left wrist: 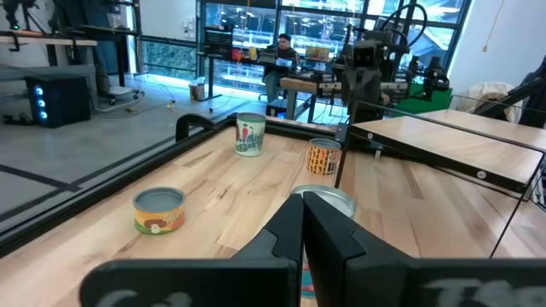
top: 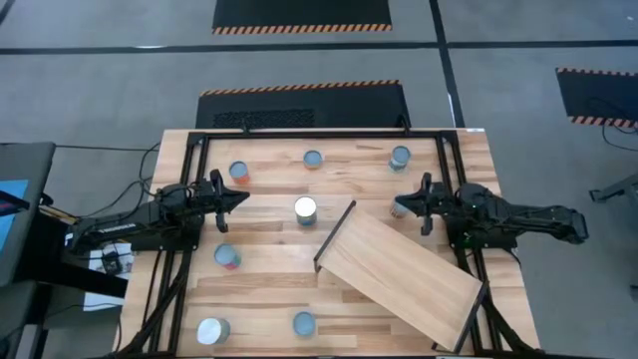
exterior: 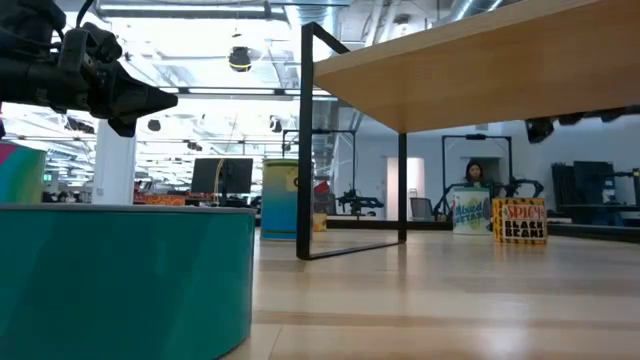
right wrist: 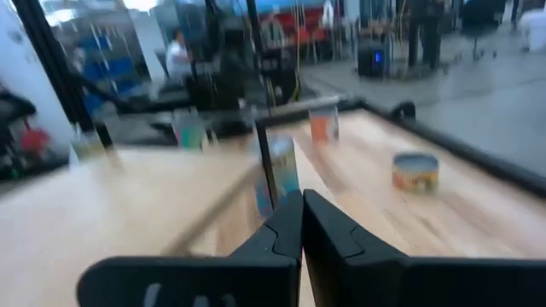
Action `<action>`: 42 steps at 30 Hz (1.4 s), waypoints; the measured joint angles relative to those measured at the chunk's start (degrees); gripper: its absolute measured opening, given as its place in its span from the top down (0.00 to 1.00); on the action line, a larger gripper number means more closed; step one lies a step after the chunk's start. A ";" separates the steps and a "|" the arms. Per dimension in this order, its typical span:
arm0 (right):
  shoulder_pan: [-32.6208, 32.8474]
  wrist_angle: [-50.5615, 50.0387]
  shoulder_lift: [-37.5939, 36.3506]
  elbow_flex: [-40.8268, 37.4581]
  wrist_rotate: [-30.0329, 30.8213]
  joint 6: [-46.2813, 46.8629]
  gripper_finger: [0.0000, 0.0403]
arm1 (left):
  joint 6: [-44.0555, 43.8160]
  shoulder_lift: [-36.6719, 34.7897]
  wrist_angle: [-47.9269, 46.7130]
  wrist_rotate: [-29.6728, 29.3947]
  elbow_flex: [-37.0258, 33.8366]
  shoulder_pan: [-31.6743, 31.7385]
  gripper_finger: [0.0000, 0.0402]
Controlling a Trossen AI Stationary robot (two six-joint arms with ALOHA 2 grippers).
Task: Pick and place cans onto a shelf
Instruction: Put the canned mixed vegetables on the shelf
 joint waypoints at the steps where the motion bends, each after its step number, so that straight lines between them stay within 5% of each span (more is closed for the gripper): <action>1: 0.00 2.41 0.02 0.00 -0.02 0.09 0.92 | 0.00 -0.01 0.00 0.00 0.00 -0.01 1.00; 6: -0.15 17.16 -0.02 0.00 1.01 0.04 0.92 | 1.62 -0.02 0.13 -0.34 0.00 -0.01 1.00; 9: -0.93 22.63 0.45 1.21 7.83 -2.84 0.92 | 1.58 -0.02 0.13 -0.55 0.00 -0.02 1.00; 17: -7.60 -9.82 16.40 17.90 22.70 5.24 0.97 | 3.22 -0.04 0.28 -2.03 0.01 -0.02 1.00; 22: -15.25 -24.17 32.03 28.57 21.75 8.93 0.99 | 3.25 -0.04 0.37 -2.32 0.00 -0.02 1.00; 30: -27.99 -32.63 55.28 40.82 8.01 7.87 0.92 | 4.99 -0.04 0.44 -2.97 0.02 -0.02 1.00; 42: -30.34 -45.67 73.38 55.15 11.21 9.87 0.72 | 6.66 -0.07 1.07 -5.85 0.01 -0.02 1.00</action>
